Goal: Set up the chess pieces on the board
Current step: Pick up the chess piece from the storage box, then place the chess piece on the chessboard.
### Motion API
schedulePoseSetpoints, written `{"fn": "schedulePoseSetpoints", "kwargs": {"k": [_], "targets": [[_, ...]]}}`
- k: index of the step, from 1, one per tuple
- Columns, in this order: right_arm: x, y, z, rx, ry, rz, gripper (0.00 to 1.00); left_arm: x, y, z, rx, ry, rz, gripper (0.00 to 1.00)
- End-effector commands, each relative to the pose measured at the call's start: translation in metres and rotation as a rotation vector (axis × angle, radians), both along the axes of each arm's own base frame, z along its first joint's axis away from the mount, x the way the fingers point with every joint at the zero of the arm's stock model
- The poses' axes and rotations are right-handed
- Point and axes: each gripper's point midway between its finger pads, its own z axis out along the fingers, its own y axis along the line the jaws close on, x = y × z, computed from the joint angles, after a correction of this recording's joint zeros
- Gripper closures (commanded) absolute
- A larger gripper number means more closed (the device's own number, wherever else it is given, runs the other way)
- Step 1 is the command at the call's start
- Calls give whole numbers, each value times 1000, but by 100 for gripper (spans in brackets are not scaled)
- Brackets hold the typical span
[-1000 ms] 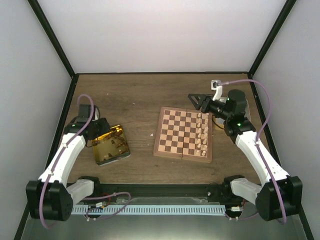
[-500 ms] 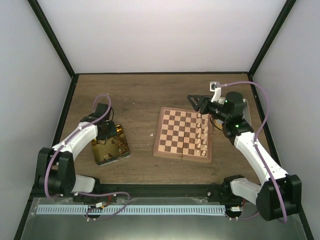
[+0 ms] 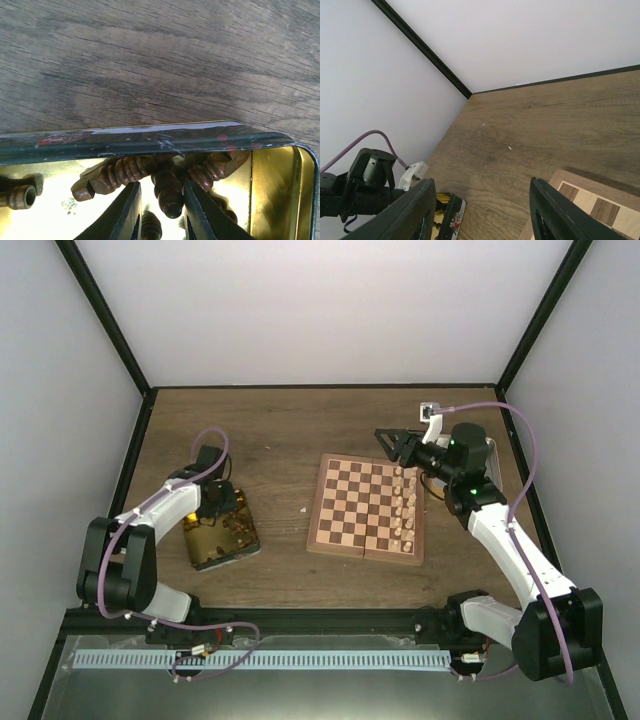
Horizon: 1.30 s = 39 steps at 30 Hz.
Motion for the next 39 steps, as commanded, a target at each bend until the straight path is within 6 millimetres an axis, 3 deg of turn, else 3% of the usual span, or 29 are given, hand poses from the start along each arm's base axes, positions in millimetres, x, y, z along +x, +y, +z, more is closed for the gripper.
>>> {"fn": "schedulePoseSetpoints", "kwargs": {"k": [1, 7, 13, 23, 28, 31, 35, 39], "targets": [[-1, 4, 5, -3, -32, 19, 47, 11, -2, 3, 6, -27, -13, 76], [0, 5, 5, -5, -34, 18, 47, 13, -1, 7, 14, -37, -7, 96], [-2, 4, 15, 11, -67, 14, 47, 4, 3, 35, 19, -84, -11, 96], [-1, 5, 13, 35, -60, 15, 47, -13, 0, 107, -31, -235, -59, 96], [-3, 6, 14, 53, -51, 24, 47, -9, -27, 140, -161, -338, -170, 96], [-5, 5, 10, 56, -43, 15, 47, -6, -50, 149, -258, -351, -247, 96], [-7, 2, 10, 53, -44, 0, 46, 2, -87, 154, -335, -346, -350, 96], [-6, -1, 7, 41, -39, -17, 46, 12, -132, 143, -320, -288, -465, 96]]}}
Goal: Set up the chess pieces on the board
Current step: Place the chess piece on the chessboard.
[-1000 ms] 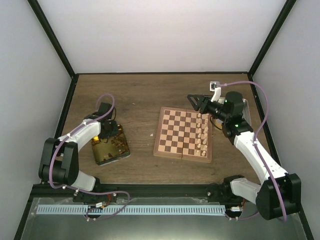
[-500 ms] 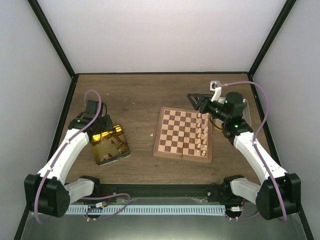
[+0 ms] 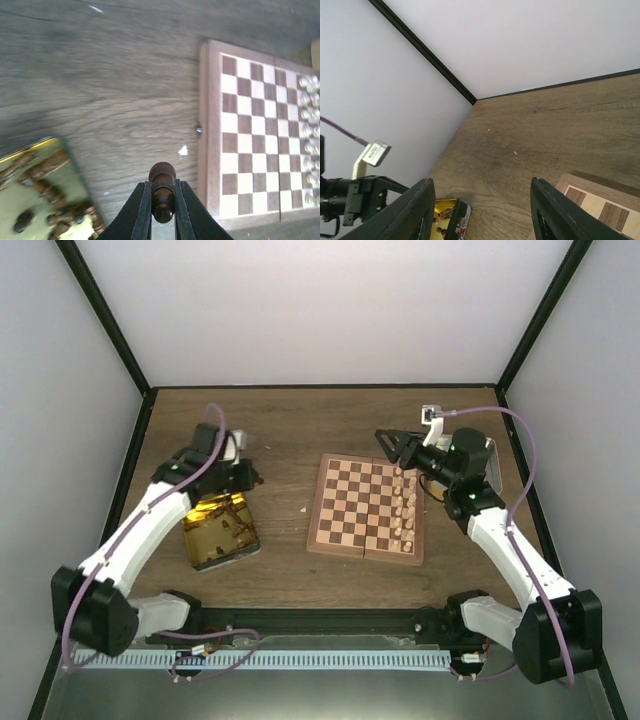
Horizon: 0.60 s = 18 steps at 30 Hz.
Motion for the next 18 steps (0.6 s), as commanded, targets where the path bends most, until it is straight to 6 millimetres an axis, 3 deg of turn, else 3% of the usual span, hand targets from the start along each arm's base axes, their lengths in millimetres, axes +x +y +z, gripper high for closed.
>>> {"fn": "schedulePoseSetpoints", "kwargs": {"k": [1, 5, 9, 11, 18], "targets": [[-4, -2, 6, -5, -25, -18, 46, 12, -59, 2, -1, -1, -168, 96], [-4, -6, 2, -20, -17, -40, 45, 10, -110, -19, 84, 60, -286, 96], [0, -13, -5, -41, -5, -93, 44, 6, -146, -45, 150, 117, -362, 96], [6, -21, -9, -59, 11, -152, 44, 5, -159, -63, 194, 154, -386, 96], [17, -56, -27, -122, 78, -369, 43, -3, -183, -95, 271, 217, -455, 96]]}}
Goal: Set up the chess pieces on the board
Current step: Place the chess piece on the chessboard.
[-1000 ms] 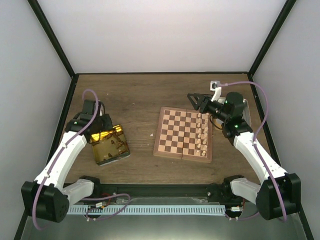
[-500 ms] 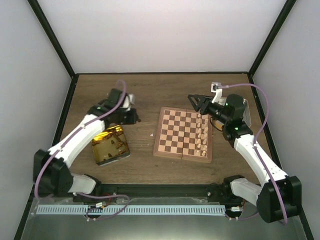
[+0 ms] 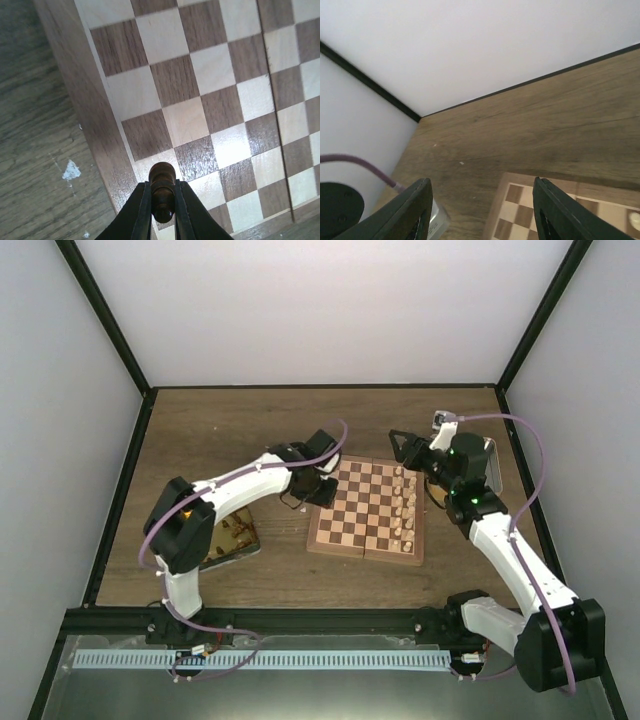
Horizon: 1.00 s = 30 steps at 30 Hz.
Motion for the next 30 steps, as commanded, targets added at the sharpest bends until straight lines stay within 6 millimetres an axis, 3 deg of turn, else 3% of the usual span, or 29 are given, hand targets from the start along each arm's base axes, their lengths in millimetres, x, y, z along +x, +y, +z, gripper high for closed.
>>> {"fn": "schedulePoseSetpoints", "kwargs": {"k": [1, 3, 8, 14, 20, 25, 30], "targets": [[3, -24, -6, -58, 14, -142, 43, -5, -5, -10, 55, 16, -35, 96], [3, -26, -7, -61, 15, -155, 43, -7, -4, -19, 79, 34, -39, 95], [2, -27, -10, -65, 20, -158, 43, -4, -8, -19, 79, 32, -39, 63], [2, -27, -12, -67, 24, -158, 42, 4, -9, -9, 53, -14, -2, 47], [2, -29, -14, -77, 26, -167, 42, 0, -1, -12, 20, -39, 64, 47], [3, -29, -16, -77, 30, -167, 42, -13, -8, -22, -46, 13, 46, 55], [3, -28, -17, -79, 31, -164, 42, -11, -11, -25, -49, 12, 42, 65]]}}
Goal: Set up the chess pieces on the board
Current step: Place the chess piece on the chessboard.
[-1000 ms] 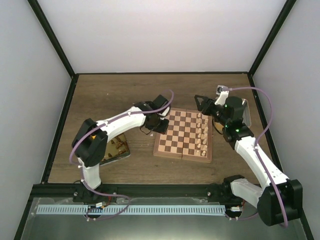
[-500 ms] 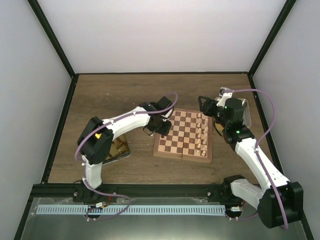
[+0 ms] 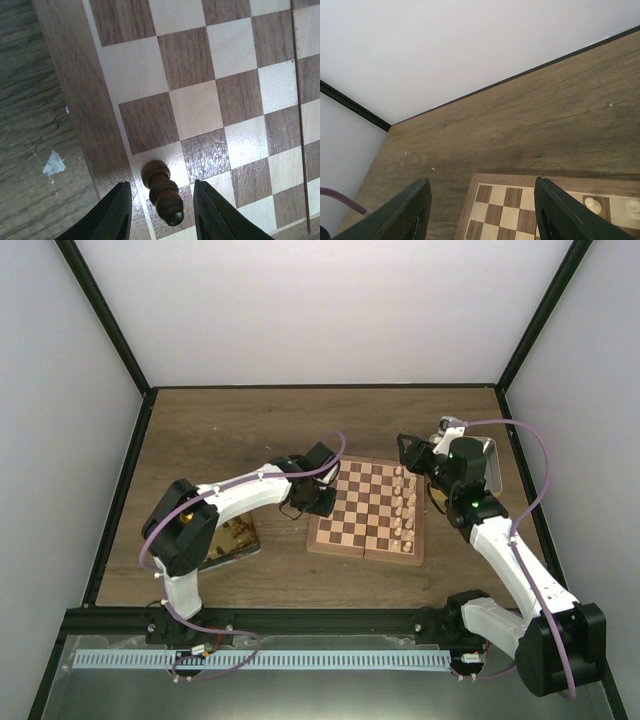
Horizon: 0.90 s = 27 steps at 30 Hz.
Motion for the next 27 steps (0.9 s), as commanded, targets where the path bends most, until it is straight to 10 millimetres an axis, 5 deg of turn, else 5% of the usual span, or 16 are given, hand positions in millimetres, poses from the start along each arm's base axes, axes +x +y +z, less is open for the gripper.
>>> {"fn": "schedulePoseSetpoints", "kwargs": {"k": [1, 10, 27], "targets": [[-1, -1, 4, -15, -16, -6, 42, 7, -12, 7, -51, -31, -2, 67], [0, -1, 4, -18, -17, -9, 42, 13, -10, 7, -25, -49, 3, 87], [-1, -1, 2, -18, -12, -7, 42, 13, -10, 9, -32, -58, 1, 88]]}}
